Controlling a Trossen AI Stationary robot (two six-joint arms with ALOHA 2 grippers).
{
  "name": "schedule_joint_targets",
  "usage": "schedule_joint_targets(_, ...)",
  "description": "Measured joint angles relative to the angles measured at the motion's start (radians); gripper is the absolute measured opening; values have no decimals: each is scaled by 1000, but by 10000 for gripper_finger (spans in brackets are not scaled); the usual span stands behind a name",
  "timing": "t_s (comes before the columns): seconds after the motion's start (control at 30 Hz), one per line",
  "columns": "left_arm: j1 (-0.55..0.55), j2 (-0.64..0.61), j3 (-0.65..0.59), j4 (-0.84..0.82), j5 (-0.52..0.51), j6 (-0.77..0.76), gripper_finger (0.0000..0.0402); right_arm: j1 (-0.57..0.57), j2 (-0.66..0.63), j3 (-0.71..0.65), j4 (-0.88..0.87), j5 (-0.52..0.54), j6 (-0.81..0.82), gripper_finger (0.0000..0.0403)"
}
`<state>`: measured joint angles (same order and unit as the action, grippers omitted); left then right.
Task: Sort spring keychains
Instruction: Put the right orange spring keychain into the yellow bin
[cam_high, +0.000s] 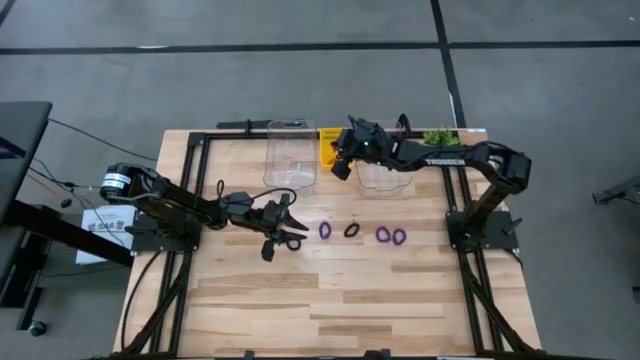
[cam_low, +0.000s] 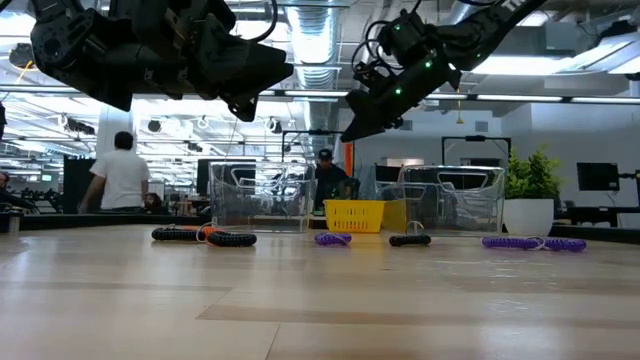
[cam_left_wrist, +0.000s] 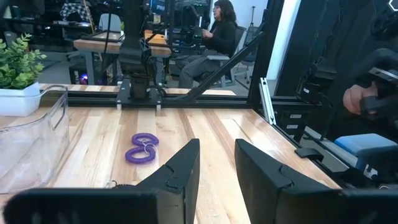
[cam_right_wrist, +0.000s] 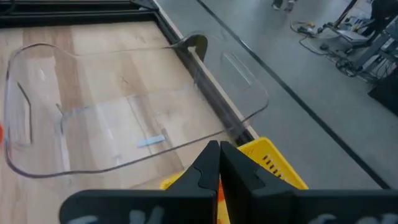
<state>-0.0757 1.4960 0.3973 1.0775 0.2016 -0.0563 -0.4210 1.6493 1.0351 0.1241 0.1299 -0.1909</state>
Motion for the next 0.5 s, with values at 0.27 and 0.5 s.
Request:
schedule_joint_targets(0.27,0,0,0,-1,0,0,99,-1,8,0,9,0,0,0)
schedule_joint_targets(0.5,0,0,0,-1,0,0,99,-1,8,0,-6,0,0,0)
